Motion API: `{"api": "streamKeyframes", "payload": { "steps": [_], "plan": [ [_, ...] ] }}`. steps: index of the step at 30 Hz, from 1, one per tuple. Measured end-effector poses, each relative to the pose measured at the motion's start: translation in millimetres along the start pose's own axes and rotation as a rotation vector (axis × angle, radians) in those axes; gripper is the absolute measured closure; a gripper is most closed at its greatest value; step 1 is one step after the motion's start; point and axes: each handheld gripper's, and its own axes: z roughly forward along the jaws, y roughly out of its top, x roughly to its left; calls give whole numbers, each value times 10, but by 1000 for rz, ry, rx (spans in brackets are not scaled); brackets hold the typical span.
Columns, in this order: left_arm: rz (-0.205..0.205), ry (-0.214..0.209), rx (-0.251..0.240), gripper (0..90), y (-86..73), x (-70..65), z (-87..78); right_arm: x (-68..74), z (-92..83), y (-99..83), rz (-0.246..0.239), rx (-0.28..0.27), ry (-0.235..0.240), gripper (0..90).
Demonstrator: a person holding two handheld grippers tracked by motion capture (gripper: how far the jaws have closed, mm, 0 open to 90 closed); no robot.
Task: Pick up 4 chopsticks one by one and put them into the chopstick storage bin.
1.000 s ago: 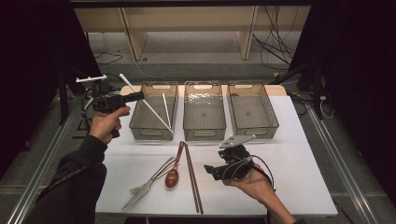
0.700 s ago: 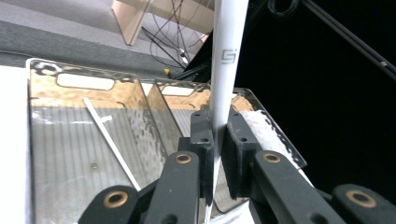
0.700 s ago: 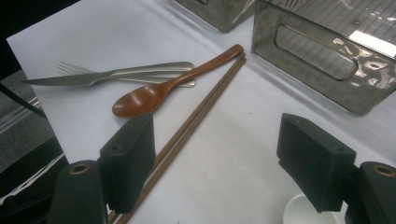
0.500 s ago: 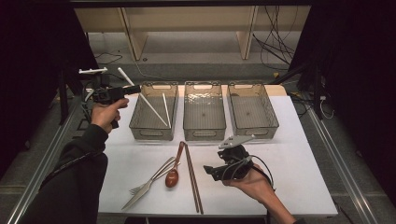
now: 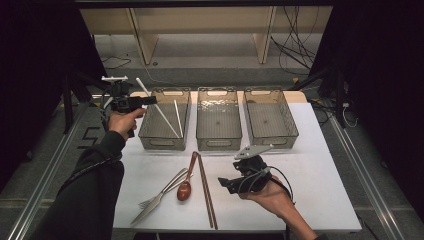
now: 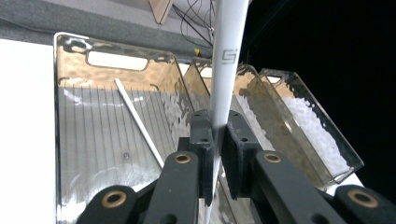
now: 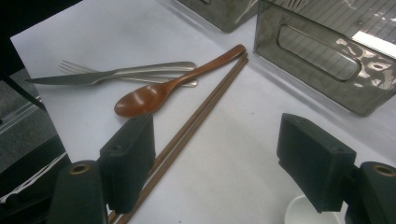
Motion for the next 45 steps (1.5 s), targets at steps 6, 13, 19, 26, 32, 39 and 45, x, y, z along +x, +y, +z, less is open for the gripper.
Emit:
{"api": "streamKeyframes", "payload": {
  "steps": [6, 13, 19, 26, 32, 39, 45],
  "plan": [
    [5, 2, 14, 822, -37, 7, 52, 0, 1, 0, -3, 2, 1, 287],
    [14, 16, 39, 822, -71, 1, 138, 3, 3, 0, -6, 7, 2, 287],
    [28, 26, 68, 820, -89, -12, 202, 0, 2, -2, -6, 8, 3, 287],
    [39, 51, 86, 815, -110, -19, 274, 2, 6, -3, -11, 14, 3, 288],
    [34, 67, 88, 721, -95, -26, 307, 2, 8, -4, -10, 15, 5, 287],
    [13, 74, 83, 595, -121, 7, 257, -1, 4, -8, -11, 13, 6, 288],
    [7, -2, 40, 446, -166, -85, 115, 4, 8, -4, -8, 14, 3, 288]
  ]
}}
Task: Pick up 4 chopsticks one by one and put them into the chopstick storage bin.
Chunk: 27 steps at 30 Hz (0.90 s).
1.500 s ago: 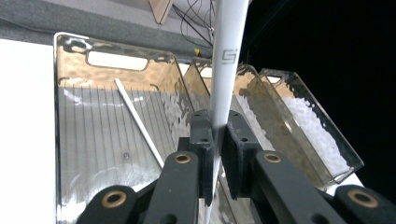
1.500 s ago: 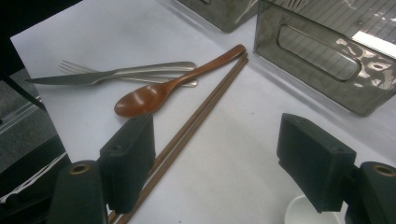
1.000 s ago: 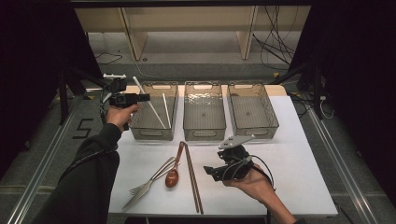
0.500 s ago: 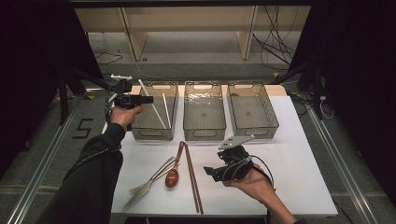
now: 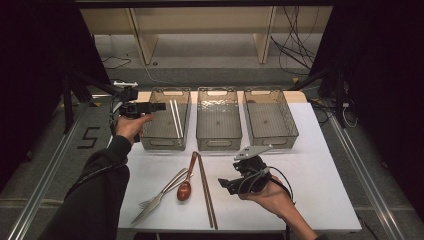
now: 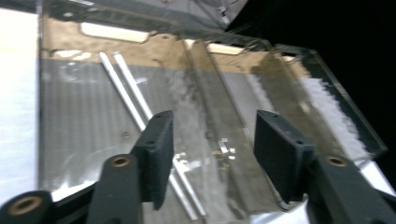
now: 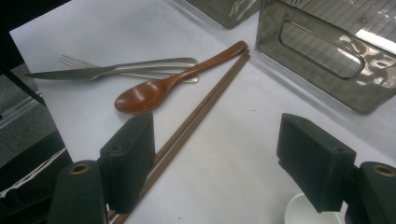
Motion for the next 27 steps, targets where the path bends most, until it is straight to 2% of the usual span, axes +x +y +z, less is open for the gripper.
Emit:
{"api": "streamKeyframes", "payload": {
  "steps": [4, 8, 12, 13, 15, 19, 23, 27],
  "plan": [
    [22, -67, -54, 343, -71, -134, -182, 1, 11, 2, 1, 6, -5, 288],
    [100, -121, -65, 276, -182, -326, -367, 20, 22, 3, 0, 12, -9, 287],
    [160, -178, -76, 232, -372, -481, -540, 34, 37, 7, -3, 18, -14, 287],
    [164, -186, -86, 232, -431, -508, -574, 40, 42, 8, -3, 22, -13, 287],
    [193, -185, -68, 224, -510, -564, -603, 50, 61, 11, -7, 32, -16, 287],
    [238, -208, -62, 209, -673, -656, -654, 87, 102, 20, -12, 48, -19, 287],
    [294, -196, -54, 203, -819, -697, -667, 104, 157, 25, -16, 61, -22, 286],
    [304, -199, -51, 191, -958, -672, -676, 116, 190, 25, -16, 76, -25, 286]
  ]
}}
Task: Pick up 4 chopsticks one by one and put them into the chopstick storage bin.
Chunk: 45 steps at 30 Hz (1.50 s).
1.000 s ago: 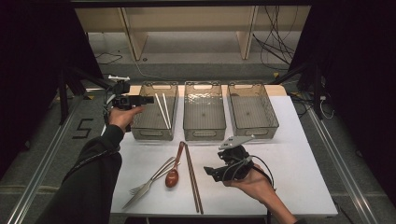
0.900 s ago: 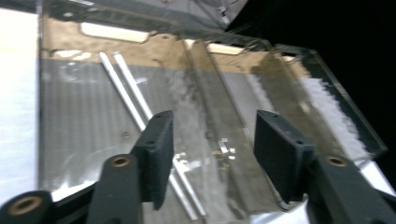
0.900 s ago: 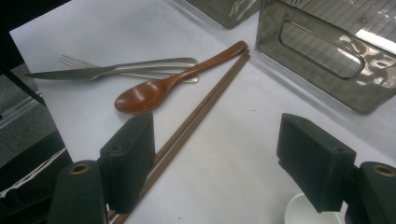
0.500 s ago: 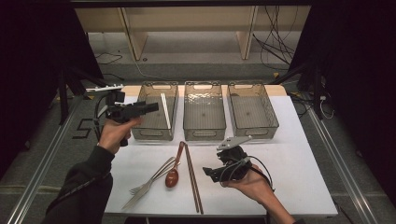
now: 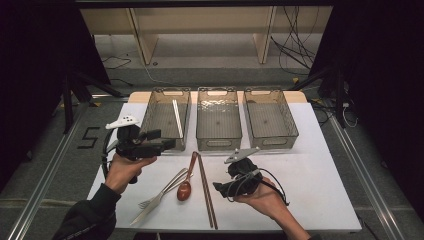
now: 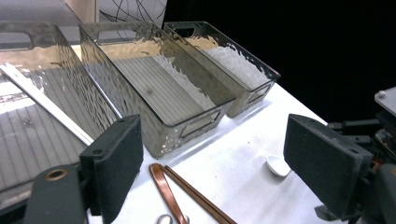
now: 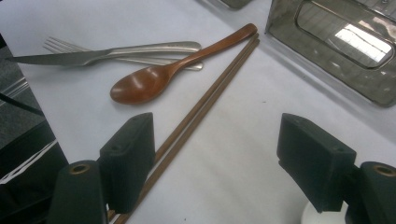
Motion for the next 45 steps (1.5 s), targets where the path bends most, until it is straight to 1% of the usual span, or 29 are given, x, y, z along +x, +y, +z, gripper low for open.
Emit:
{"api": "streamKeyframes", "payload": {
  "steps": [3, 5, 6, 8, 9, 11, 13, 16, 20, 22, 25, 27, 31, 35, 38, 40, 45],
  "plan": [
    [25, 13, 8, 182, -134, -4, -6, -2, 27, 6, 4, 6, -1, 286],
    [25, 6, 0, 175, -224, -6, -21, 3, 59, 7, 7, 18, -5, 286],
    [19, 5, -15, 175, -270, -13, -32, 7, 78, 8, 5, 23, -4, 286],
    [14, -2, -16, 175, -338, -24, -43, 22, 116, 10, 3, 34, -6, 286],
    [26, 4, -15, 175, -356, -28, -49, 31, 133, 12, 0, 43, -8, 286],
    [38, 19, -19, 175, -376, -31, -70, 55, 166, 16, -8, 58, -14, 285],
    [42, 30, -25, 175, -406, -41, -84, 66, 195, 19, -15, 68, -14, 285],
    [61, 33, -9, 175, -455, -77, -88, 79, 244, 23, -13, 90, -19, 285],
    [85, 34, 6, 175, -498, -134, -99, 102, 328, 28, -23, 121, -29, 285],
    [89, 33, 10, 175, -520, -148, -112, 117, 377, 28, -32, 138, -34, 285],
    [87, 33, 15, 174, -547, -151, -129, 146, 445, 26, -48, 168, -43, 285],
    [82, 34, 14, 174, -560, -149, -143, 163, 484, 21, -48, 189, -44, 286],
    [80, 39, 8, 174, -569, -151, -172, 197, 572, 6, -65, 223, -53, 293],
    [80, 41, 14, 173, -587, -152, -185, 235, 658, -15, -74, 254, -51, 296],
    [82, 42, 12, 171, -598, -156, -184, 247, 701, -32, -78, 274, -52, 300],
    [91, 42, 18, 170, -601, -153, -189, 241, 711, -38, -76, 279, -49, 303],
    [98, 47, 22, 169, -607, -144, -188, 238, 735, -56, -75, 293, -44, 306]
  ]
}}
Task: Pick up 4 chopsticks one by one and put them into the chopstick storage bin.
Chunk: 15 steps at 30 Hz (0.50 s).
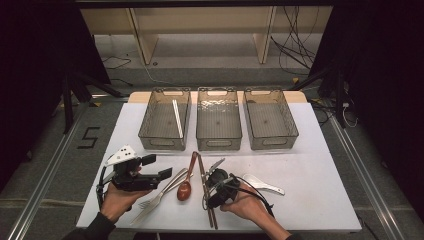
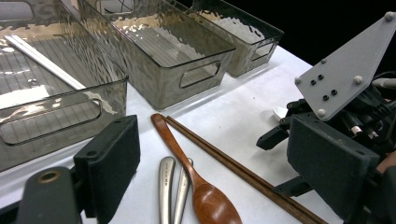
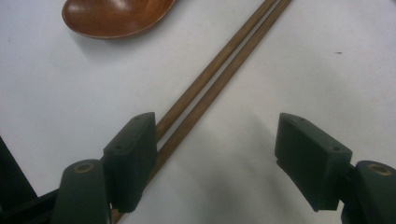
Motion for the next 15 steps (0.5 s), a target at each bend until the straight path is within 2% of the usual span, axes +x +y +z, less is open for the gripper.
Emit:
{"api": "streamKeyframes", "payload": {
  "steps": [15],
  "plan": [
    [2, 4, 1, 169, -9, 2, 22, 13, 22, -7, -4, 18, 3, 312]
  ]
}}
